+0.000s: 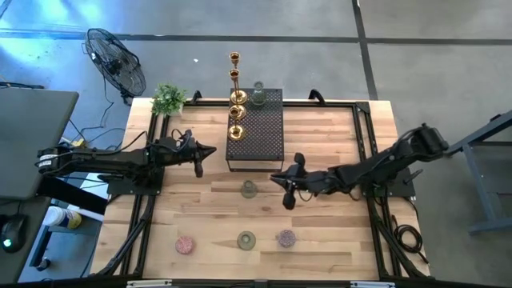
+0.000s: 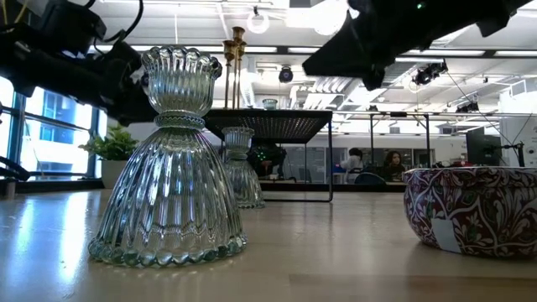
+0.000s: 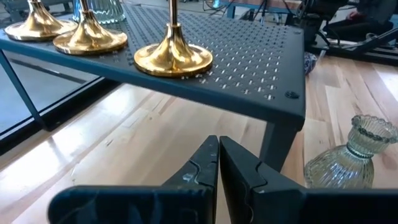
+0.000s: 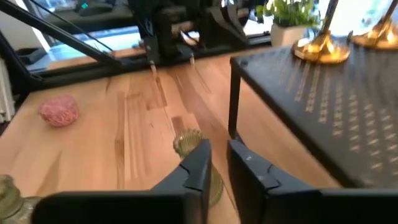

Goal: Pick & Place candle stick holders
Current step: Put the left transparent candle holder on the shelf aligned with the other transparent candle holder

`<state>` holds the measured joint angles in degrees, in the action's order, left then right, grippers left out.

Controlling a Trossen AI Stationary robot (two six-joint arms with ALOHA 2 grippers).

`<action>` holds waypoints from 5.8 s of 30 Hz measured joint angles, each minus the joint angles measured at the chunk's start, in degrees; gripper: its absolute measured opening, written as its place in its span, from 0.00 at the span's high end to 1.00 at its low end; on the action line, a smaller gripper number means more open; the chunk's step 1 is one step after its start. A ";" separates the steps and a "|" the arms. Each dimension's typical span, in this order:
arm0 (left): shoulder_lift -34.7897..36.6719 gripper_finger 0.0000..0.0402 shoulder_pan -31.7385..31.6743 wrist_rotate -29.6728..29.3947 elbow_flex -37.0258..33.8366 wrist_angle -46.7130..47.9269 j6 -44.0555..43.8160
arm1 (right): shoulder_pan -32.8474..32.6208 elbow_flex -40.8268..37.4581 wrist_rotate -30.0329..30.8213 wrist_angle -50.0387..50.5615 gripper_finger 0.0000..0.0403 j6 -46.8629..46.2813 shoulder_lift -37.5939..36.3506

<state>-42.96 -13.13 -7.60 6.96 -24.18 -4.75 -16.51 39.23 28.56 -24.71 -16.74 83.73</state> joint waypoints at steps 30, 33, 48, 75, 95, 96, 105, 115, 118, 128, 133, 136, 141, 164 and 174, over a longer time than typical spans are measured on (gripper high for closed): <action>0.00 0.98 0.00 0.07 0.00 0.74 -0.02 | 5.68 7.86 -11.04 -3.95 0.38 4.82 14.53; 0.00 0.98 0.00 0.07 0.00 0.74 -0.02 | 5.68 7.86 -11.11 -4.21 0.38 4.80 14.53; 0.00 0.98 0.01 0.07 0.02 0.76 -0.02 | 4.57 18.20 -9.75 8.79 0.34 5.20 17.14; -0.02 0.98 0.02 0.07 0.07 1.81 -0.04 | 6.79 23.60 -12.70 11.15 0.35 6.54 26.88; -0.02 0.98 0.01 0.07 0.07 1.73 -0.04 | 6.36 23.60 -12.91 12.99 0.57 7.18 23.23; 0.00 0.98 0.01 0.07 0.07 1.72 -0.04 | 6.07 23.60 -12.96 13.63 0.57 7.37 22.51; -0.02 0.98 0.01 0.07 0.07 1.78 -0.04 | 3.38 23.60 -13.97 21.34 0.59 7.73 12.73; 0.00 0.98 0.02 0.07 0.05 2.06 -0.04 | 6.11 23.62 -11.20 28.16 0.59 10.92 -1.88; 0.00 0.98 0.02 0.07 0.07 2.07 -0.04 | 10.53 23.70 -10.07 28.33 0.57 14.59 -4.45; 0.00 0.98 0.02 0.06 0.04 2.05 -0.04 | 32.54 23.70 -20.19 25.54 0.59 18.31 -1.16; 0.00 0.98 0.00 0.07 0.04 2.05 -0.04 | 38.33 23.70 -23.13 23.23 0.57 18.30 1.04; 0.00 0.98 0.00 0.05 0.04 2.05 -0.04 | 39.28 23.70 -24.23 23.06 0.57 18.22 2.05; 0.00 0.98 0.02 0.07 0.04 2.05 -0.04 | 39.43 23.70 -24.43 22.51 0.58 18.20 2.23; -0.02 0.98 0.00 0.07 0.04 2.23 -0.04 | 42.88 27.57 -28.03 24.54 0.57 17.06 5.96; 0.00 0.98 0.01 0.07 0.03 2.23 -0.04 | 43.05 28.87 -29.11 23.99 0.57 16.86 8.20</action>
<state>-42.96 -13.12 -7.53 6.99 -21.95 -4.80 26.55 68.10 -0.55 -0.72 0.12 91.93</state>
